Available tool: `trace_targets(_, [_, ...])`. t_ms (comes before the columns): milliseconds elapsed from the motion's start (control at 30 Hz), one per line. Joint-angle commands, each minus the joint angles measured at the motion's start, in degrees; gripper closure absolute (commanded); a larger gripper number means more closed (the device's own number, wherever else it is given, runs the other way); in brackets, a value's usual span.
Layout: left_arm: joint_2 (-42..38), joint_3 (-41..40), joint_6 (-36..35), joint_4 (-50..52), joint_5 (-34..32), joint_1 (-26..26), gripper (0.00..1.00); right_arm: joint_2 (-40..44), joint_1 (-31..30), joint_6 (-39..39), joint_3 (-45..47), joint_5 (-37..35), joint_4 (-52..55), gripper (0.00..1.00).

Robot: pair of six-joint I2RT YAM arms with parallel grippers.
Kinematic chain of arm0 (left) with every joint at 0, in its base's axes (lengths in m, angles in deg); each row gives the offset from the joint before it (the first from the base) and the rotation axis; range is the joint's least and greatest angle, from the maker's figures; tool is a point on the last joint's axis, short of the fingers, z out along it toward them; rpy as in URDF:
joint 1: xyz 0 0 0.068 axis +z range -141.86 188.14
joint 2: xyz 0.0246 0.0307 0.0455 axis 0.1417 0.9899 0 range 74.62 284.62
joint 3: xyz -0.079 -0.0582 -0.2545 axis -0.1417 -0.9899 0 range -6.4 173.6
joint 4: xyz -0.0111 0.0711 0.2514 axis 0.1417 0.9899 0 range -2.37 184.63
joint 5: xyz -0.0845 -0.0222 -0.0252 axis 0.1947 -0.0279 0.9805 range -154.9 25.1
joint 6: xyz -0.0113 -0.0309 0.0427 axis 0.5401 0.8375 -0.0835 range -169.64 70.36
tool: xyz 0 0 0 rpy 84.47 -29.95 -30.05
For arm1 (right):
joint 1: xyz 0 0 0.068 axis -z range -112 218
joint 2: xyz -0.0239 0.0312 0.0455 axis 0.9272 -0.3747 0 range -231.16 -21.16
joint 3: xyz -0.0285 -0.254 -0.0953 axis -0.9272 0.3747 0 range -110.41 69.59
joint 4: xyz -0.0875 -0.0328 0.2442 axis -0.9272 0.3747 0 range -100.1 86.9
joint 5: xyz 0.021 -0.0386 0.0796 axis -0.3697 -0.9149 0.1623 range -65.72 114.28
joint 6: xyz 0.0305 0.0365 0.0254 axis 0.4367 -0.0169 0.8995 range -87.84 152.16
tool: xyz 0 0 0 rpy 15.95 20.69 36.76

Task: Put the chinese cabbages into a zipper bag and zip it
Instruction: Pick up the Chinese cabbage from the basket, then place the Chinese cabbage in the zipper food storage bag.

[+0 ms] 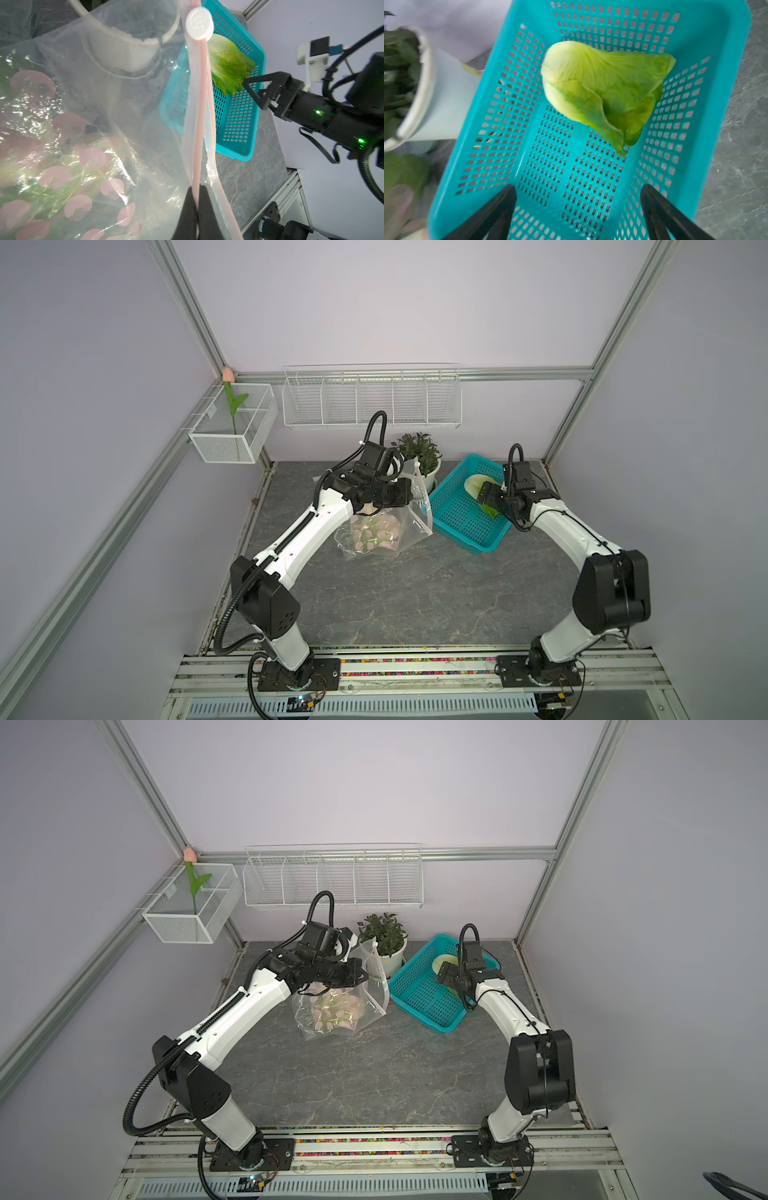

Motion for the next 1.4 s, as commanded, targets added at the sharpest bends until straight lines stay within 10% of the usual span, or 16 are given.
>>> trace_targets(0, [-0.9,0.0,-1.2,0.4,0.6,-0.3,1.00,-3.9,1.2,2.2,-2.0,-3.9,-1.1,0.04])
trace_targets(433, [-1.0,-1.0,-1.2,0.3,1.4,-0.7,1.00,-20.8,1.9,5.8,-9.7,-4.0,-11.4,0.02])
trace_targets(500, [-1.5,-1.1,-2.2,1.9,0.3,-0.7,1.00,-20.5,1.8,3.9,-8.5,-2.5,-14.1,0.16])
trace_targets(667, [-2.2,-1.6,-3.9,4.7,-3.5,-0.7,1.00,-10.1,0.9,-0.8,0.1,0.5,-23.3,0.78])
trace_targets(1100, [-1.5,-1.2,-3.8,3.5,-5.7,-0.7,1.00,30.7,-14.1,-8.0,9.1,26.9,-9.4,0.93])
trace_targets(1367, [-2.7,-0.5,-3.3,3.2,-6.0,-0.7,1.00,32.9,-24.7,-5.7,13.1,31.0,-10.0,0.93])
